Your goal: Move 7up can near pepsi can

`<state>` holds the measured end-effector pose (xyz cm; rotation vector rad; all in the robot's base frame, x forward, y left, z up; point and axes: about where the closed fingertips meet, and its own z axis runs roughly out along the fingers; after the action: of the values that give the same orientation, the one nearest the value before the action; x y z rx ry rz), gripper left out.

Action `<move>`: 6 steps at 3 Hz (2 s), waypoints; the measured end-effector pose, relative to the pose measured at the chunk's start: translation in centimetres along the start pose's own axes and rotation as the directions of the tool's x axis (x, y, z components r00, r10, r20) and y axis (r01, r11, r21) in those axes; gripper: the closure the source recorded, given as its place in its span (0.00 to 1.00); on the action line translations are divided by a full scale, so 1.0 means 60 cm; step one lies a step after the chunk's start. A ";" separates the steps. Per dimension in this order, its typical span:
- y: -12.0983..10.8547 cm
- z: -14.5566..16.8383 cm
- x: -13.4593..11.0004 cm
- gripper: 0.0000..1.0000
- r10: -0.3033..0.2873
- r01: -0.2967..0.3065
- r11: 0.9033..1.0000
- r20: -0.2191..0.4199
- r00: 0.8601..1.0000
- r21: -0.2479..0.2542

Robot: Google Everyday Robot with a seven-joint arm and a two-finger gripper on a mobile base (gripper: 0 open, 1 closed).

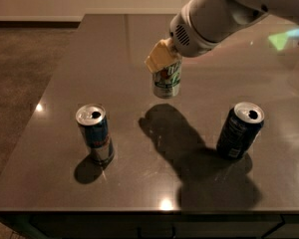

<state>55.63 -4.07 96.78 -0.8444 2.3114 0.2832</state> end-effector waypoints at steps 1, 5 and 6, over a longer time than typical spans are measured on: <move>-0.024 -0.017 0.010 1.00 0.033 -0.033 0.999 0.011 0.999 0.006; -0.083 -0.060 0.141 1.00 0.185 -0.185 0.982 0.014 0.983 0.041; -0.090 -0.053 0.152 0.82 0.178 -0.179 0.983 0.017 0.984 0.043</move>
Offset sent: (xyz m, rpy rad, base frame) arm -0.0197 -0.0847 0.0123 0.0599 -0.0150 -0.1622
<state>52.17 -14.04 93.40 -0.6121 2.3753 0.3126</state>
